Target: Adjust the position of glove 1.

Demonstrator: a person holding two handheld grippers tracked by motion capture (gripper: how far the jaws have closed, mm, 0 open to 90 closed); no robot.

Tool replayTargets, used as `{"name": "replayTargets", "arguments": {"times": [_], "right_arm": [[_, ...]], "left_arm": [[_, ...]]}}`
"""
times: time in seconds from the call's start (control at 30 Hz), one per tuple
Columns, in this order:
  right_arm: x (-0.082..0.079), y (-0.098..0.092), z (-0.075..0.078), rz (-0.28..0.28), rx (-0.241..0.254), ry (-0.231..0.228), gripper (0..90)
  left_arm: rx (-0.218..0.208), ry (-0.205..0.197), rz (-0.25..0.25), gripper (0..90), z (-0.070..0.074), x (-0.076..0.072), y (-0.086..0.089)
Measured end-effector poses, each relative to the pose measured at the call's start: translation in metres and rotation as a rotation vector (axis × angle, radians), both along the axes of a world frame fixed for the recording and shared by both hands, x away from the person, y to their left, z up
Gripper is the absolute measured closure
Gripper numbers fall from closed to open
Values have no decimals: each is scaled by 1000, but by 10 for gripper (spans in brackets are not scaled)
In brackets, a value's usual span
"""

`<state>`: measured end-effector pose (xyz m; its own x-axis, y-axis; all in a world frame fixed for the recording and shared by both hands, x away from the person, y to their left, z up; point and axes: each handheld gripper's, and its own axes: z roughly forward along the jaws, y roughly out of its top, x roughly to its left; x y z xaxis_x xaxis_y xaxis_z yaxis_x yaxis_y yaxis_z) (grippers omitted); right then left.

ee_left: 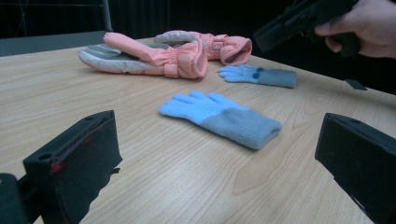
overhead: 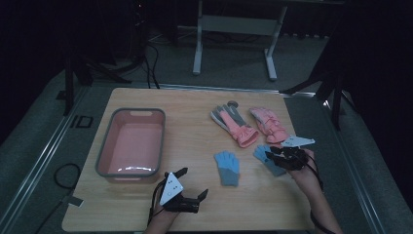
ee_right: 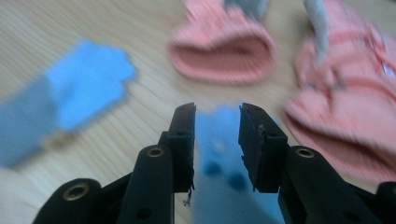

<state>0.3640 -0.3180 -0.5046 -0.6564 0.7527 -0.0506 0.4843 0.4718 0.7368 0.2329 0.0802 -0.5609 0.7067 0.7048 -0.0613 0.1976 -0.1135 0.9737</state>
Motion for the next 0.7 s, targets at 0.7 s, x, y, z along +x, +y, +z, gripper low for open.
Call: {"name": "replayTargets", "arguments": {"times": [0.7], "right_arm": [[-11, -5, -37, -243, 123, 59, 860]], "left_arm": [[-5, 2, -1, 0, 0, 0, 0]]}}
